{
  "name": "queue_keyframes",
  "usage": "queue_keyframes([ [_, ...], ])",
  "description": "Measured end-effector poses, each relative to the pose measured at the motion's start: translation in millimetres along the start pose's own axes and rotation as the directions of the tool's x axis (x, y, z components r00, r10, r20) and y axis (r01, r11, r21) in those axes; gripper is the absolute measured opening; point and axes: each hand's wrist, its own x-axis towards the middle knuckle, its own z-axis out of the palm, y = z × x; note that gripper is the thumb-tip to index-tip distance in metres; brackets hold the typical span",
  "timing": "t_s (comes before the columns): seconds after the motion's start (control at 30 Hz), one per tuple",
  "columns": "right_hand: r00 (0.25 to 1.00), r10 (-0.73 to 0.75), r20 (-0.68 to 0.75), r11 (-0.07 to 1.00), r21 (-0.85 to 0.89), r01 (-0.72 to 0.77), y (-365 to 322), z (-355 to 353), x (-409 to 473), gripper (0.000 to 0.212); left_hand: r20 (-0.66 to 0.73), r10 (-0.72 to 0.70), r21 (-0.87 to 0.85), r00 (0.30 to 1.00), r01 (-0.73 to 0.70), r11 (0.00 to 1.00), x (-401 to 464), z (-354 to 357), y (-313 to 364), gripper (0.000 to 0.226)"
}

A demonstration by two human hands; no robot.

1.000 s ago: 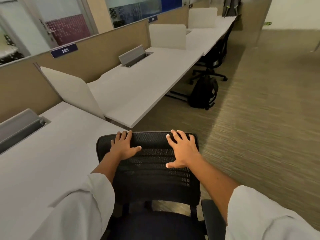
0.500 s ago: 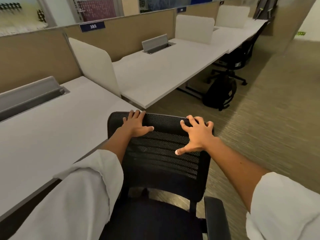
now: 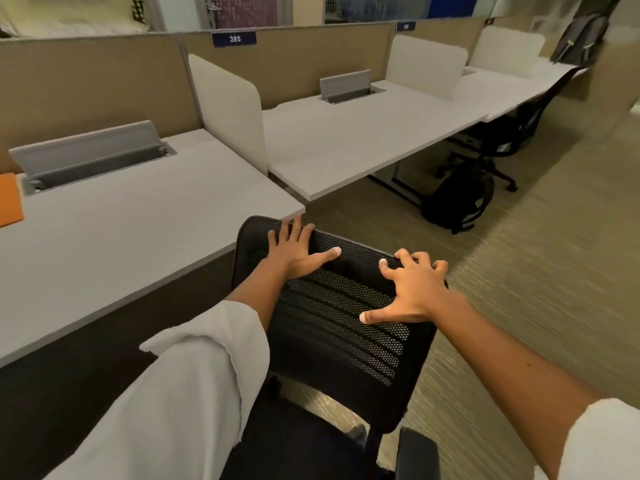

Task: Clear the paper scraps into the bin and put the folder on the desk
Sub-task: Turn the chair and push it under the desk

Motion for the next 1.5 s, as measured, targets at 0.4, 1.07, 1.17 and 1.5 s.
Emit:
queue_keyframes([
  [0.4, 0.958, -0.284, -0.023, 0.958, 0.018, 0.285, 55.5, 12.5, -122.4, 0.107, 0.149, -0.433, -0.296, 0.889, 0.458, 0.838, -72.5, 41.7, 144.8, 0.157],
  [1.07, 0.741, -0.67, 0.046, 0.692, -0.322, 0.646, 77.0, -6.8, -135.8, 0.114, 0.294, -0.014, -0.281, 0.956, 0.1, 0.955, -243.7, 96.5, 199.8, 0.147],
  [1.17, 0.598, -0.786, 0.161, 0.533, -0.315, 0.785, 51.0, 23.2, -143.0, 0.124, 0.327, 0.044, -0.218, 0.944, 0.03, 0.976, -290.1, 99.2, 204.6, 0.143],
  [1.5, 0.46, -0.886, -0.055, 0.463, -0.141, 0.875, 12.1, 85.8, -238.3, 0.131, 0.273, -0.212, -0.015, 0.938, 0.224, 0.974, -464.3, 111.0, 182.0, 0.115],
])
